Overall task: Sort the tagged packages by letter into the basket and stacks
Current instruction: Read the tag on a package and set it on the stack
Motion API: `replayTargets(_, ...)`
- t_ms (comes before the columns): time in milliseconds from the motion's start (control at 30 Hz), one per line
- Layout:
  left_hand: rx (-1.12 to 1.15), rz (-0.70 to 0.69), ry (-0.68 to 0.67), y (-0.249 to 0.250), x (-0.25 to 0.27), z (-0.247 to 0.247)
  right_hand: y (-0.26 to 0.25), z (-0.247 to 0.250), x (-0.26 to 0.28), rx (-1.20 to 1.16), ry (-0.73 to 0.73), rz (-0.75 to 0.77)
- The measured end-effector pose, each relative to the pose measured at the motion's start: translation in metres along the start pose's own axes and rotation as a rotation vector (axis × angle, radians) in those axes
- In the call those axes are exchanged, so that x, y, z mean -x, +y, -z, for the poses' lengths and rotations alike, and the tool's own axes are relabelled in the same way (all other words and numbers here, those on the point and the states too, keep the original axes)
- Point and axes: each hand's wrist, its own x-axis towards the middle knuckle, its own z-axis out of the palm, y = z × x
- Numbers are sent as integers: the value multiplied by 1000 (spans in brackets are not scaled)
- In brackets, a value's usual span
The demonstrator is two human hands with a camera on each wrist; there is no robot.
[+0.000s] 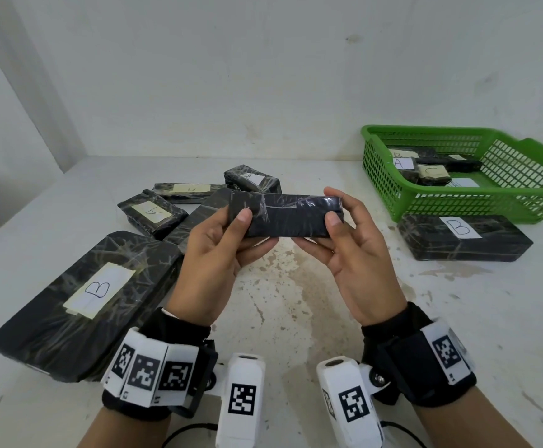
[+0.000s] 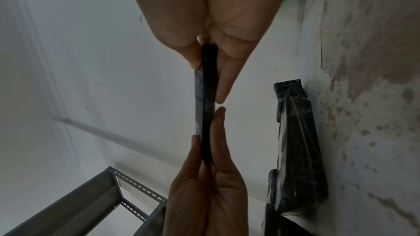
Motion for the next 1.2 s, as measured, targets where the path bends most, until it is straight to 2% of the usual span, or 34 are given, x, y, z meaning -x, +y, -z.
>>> replayTargets(133,-3,-6,9,0,0,1,-1,-1,0,-22,-24,-16)
replayTargets(400,-65,4,32,-1,0,1,3,-1,3,68,23,16)
replayTargets(500,-108,-7,15,-3,2,-1,4,-2,3,121,30,8)
replayTargets(633,-80,46,-14,-1,3,-2,8,0,3,239,53,29)
replayTargets(933,-147,18,-19,-6,4,0,8,2,3,291,43,21)
replayTargets(1200,-111,188,-132,0,5,-3,11,7,3,438,104,141)
